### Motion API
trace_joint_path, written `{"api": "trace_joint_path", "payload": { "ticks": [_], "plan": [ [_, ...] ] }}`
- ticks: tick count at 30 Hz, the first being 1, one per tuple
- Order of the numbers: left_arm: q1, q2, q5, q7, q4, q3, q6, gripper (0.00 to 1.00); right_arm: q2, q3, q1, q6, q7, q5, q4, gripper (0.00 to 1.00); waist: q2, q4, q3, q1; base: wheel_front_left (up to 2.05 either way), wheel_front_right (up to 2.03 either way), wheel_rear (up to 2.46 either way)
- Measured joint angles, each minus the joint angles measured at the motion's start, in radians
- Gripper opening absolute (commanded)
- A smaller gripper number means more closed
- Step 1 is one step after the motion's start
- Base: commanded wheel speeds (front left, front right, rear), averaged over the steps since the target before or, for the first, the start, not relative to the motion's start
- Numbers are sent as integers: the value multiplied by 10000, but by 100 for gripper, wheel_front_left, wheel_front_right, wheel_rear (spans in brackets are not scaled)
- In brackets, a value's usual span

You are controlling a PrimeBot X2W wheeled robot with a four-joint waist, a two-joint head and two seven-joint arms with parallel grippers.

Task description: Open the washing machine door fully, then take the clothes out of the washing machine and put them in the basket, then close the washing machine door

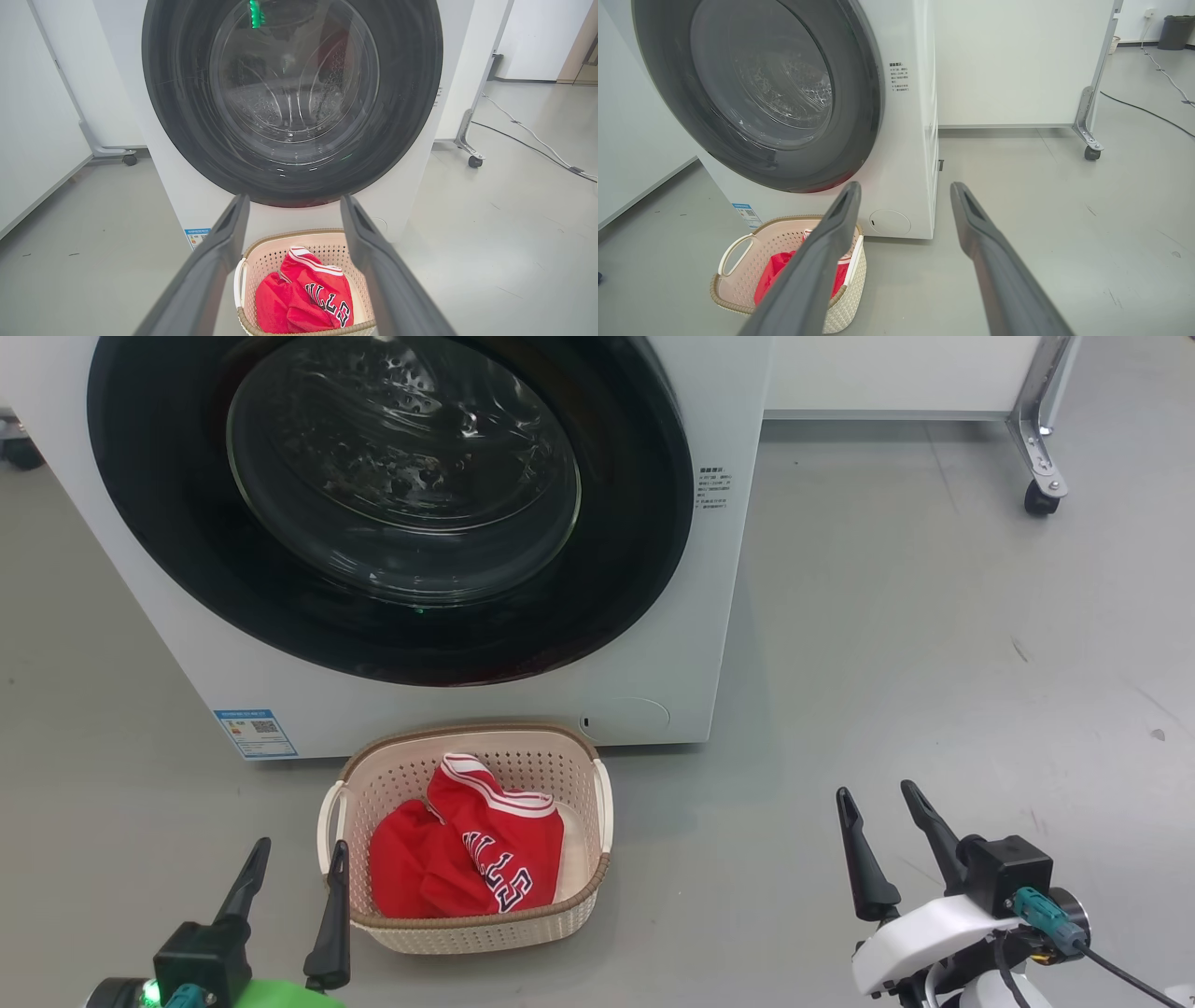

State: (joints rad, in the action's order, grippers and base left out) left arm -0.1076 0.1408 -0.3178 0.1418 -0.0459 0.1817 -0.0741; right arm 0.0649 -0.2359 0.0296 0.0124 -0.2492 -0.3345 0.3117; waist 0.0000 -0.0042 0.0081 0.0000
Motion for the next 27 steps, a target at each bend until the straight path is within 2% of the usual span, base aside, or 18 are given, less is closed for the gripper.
{"api": "trace_joint_path", "payload": {
  "ticks": [13, 14, 20, 27],
  "plan": [
    [-10, 0, 13, -13, 77, 44, -4, 100, 48, -31, -151, -54, 0, 40, -161, 100, 0, 2, 24, 0, 0, 0, 0],
    [-10, -8, 13, -8, 46, 58, -4, 0, 61, -35, -185, -52, 2, 38, -150, 0, 0, 2, 34, 0, 0, 0, 0],
    [-131, -217, -88, -12, -401, 176, 12, 0, -38, -29, -524, -48, 33, -13, 232, 0, 0, 2, 34, 0, 0, 0, 0],
    [-163, -245, -800, -12, -403, 165, 136, 0, -38, 155, -526, -12, 169, -725, 194, 0, 0, 7, 29, 0, 0, 0, 0]
  ]
}}
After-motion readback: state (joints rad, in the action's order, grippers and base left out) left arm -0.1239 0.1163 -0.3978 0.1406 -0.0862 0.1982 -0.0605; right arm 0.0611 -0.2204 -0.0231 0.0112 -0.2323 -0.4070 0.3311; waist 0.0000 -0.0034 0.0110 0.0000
